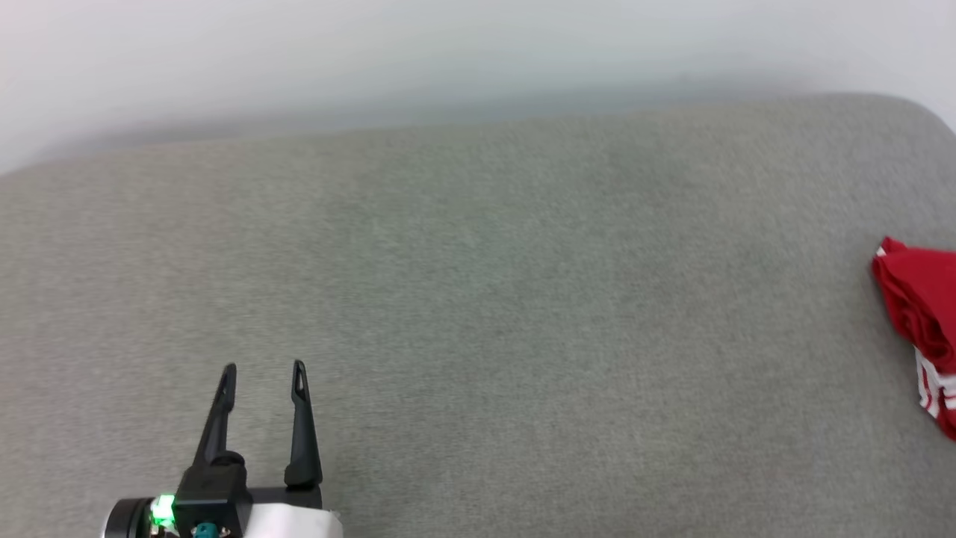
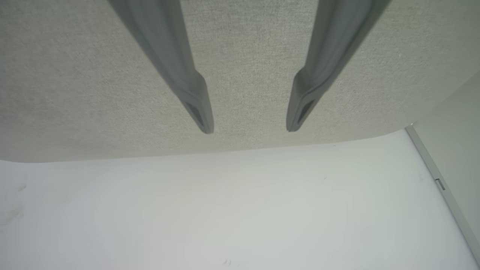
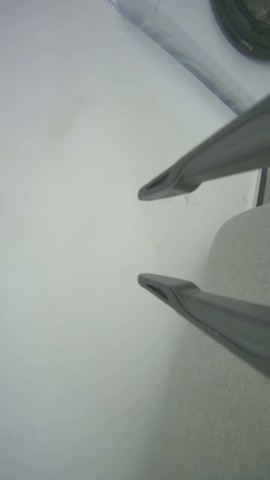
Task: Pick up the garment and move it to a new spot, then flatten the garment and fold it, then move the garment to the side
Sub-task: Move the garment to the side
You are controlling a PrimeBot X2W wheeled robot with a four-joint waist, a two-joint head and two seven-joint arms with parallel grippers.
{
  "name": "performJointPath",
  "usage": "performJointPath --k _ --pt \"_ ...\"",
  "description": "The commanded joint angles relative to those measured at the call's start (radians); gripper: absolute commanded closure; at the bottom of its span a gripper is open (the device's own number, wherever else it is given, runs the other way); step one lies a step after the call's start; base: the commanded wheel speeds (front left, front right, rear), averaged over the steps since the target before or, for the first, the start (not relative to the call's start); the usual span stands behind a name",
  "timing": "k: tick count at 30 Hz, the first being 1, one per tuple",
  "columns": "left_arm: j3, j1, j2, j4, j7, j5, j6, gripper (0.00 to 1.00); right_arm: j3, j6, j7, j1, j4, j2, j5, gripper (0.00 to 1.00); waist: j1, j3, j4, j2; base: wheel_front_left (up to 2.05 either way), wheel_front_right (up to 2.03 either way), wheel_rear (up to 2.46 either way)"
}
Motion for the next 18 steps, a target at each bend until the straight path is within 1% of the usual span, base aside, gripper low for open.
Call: performJointPath --k 1,4,8,11,15,18 --pt "-0.001 0.009 -0.001 0.003 -0.002 -0.004 0.002 0.00 -0.008 -0.001 -0.002 0.025 -0.025 0.019 0.001 0.00 0.0001 -0.033 0.031 0.0000 0.00 0.00 0.00" --pt "-0.006 0.027 -0.003 0.013 -0.002 -0.005 0.005 0.00 -0.048 -0.001 -0.002 0.127 -0.156 0.119 -0.010 0.00 0.0001 -0.059 0.046 0.0000 0.00 0.00 0.00" --pt "-0.014 0.044 -0.006 0.025 -0.002 -0.005 0.003 0.00 -0.045 -0.001 -0.002 0.257 -0.262 0.227 -0.015 0.00 0.0001 -0.089 0.063 0.0000 0.00 0.00 0.00" --pt "-0.019 0.053 -0.007 0.037 -0.002 -0.008 -0.003 0.00 -0.042 -0.001 -0.002 0.352 -0.309 0.292 -0.005 0.00 0.0001 -0.110 0.076 0.0000 0.00 0.00 0.00" --pt "-0.026 0.067 -0.009 0.053 -0.002 -0.011 -0.008 0.00 -0.060 -0.001 -0.002 0.459 -0.343 0.363 0.010 0.00 0.0001 -0.135 0.090 0.0000 0.00 0.00 0.00" --pt "-0.027 0.069 -0.010 0.060 -0.002 -0.014 -0.014 0.00 -0.072 -0.001 -0.002 0.524 -0.356 0.402 0.024 0.00 0.0001 -0.145 0.096 0.0000 0.00 0.00 0.00"
